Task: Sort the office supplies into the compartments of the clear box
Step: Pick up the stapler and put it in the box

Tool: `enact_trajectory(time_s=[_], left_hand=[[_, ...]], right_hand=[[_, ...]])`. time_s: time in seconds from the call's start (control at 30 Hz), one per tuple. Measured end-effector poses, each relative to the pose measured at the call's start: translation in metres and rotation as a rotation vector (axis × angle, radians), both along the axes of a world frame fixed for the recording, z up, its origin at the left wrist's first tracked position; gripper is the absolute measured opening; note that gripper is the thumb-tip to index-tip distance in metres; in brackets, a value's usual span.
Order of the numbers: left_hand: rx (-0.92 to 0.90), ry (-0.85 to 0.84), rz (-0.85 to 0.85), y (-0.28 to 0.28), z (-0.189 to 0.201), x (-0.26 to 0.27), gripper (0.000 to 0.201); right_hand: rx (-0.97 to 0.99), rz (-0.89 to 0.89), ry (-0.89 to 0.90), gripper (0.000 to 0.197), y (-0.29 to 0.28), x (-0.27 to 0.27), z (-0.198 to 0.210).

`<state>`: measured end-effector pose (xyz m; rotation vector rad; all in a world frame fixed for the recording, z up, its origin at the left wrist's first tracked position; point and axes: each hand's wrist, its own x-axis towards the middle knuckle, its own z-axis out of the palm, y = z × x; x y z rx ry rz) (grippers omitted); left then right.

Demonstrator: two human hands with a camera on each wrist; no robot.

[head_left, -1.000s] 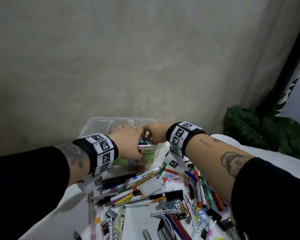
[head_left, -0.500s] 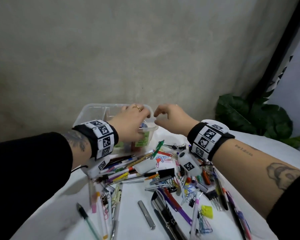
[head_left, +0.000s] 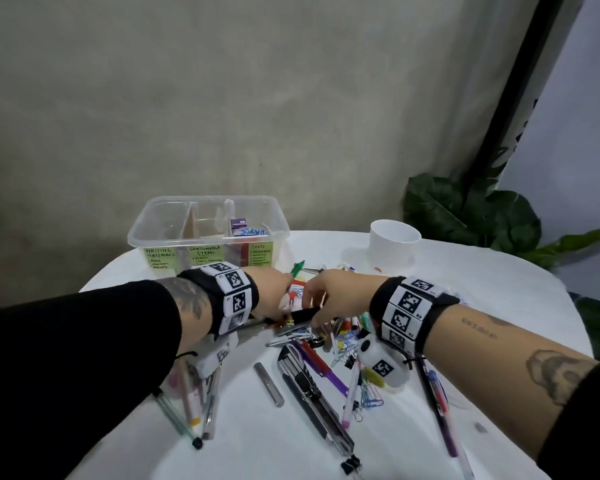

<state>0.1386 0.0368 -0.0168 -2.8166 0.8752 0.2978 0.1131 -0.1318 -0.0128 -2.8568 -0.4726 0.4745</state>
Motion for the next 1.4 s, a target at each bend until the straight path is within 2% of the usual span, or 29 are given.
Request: enact_trajectory(time_s=[0.1,0.2,0.27,0.37,0.43,0.57,0.63,0.7,0.73,0.8,0.87,0.97,1.0,1.07,1.17,1.27,1.33,1.4], left_hand=[[-0.014,-0.009,0.031,0.002,0.001,-0.005,0.051],[0.012,0.011,0.054,0.005,0.004,-0.005,0.049],[0.033,0.029,0.074,0.007,0.005,-0.005,0.047],[0.014,0.031,0.104,0.009,0.005,-0.003,0.042],[-0.023,0.032,0.113,0.010,0.006,-0.002,0.041],[-0.056,0.048,0.121,0.011,0.010,-0.004,0.042],[-0.049,0.058,0.124,0.010,0.011,-0.004,0.042],[-0.106,0.072,0.155,0.010,0.014,-0.004,0.038],[-0.181,0.092,0.187,0.010,0.016,-0.003,0.035],[-0.462,0.212,0.282,0.011,0.022,-0.001,0.028],[-0.794,0.365,0.341,0.009,0.030,0.000,0.026],[-1.127,0.471,0.332,0.006,0.043,0.002,0.035],[-1.187,0.458,0.318,0.005,0.048,0.005,0.037],[-1.234,0.396,0.274,0.004,0.059,0.011,0.034],[-1.248,0.306,0.207,0.009,0.072,0.024,0.027],[-1.245,0.163,0.205,0.022,0.081,0.045,0.023],[-1.142,0.059,0.250,0.036,0.083,0.059,0.026],[-0.911,-0.029,0.316,0.054,0.081,0.069,0.039]], right_hand=[[-0.043,0.054,-0.056,0.038,0.001,-0.013,0.000],[0.086,0.104,-0.137,0.032,0.012,-0.035,0.006],[0.087,0.119,-0.044,0.046,0.025,-0.054,0.010],[-0.073,0.121,0.046,0.060,0.042,-0.073,0.003],[-0.132,0.123,0.034,0.057,0.049,-0.075,-0.005],[-0.031,-0.035,0.143,0.053,0.048,-0.072,-0.009],[0.035,-0.123,0.223,0.035,0.044,-0.067,-0.008],[0.199,-0.239,0.286,0.017,0.038,-0.060,-0.003],[0.283,-0.306,0.280,0.014,0.033,-0.056,0.000],[0.512,-0.462,0.260,0.010,0.022,-0.049,0.008],[0.857,-0.627,0.296,0.005,0.012,-0.040,0.017],[1.230,-0.748,0.193,0.014,0.004,-0.014,0.032],[1.327,-0.746,0.121,0.014,0.004,-0.005,0.038],[1.460,-0.675,-0.007,0.027,0.005,0.012,0.051],[1.415,-0.493,-0.133,0.028,0.015,0.032,0.072],[1.240,-0.383,-0.270,0.022,0.028,0.053,0.091],[1.095,-0.373,-0.348,0.021,0.040,0.069,0.100],[1.046,-0.399,-0.390,0.022,0.051,0.092,0.102]])
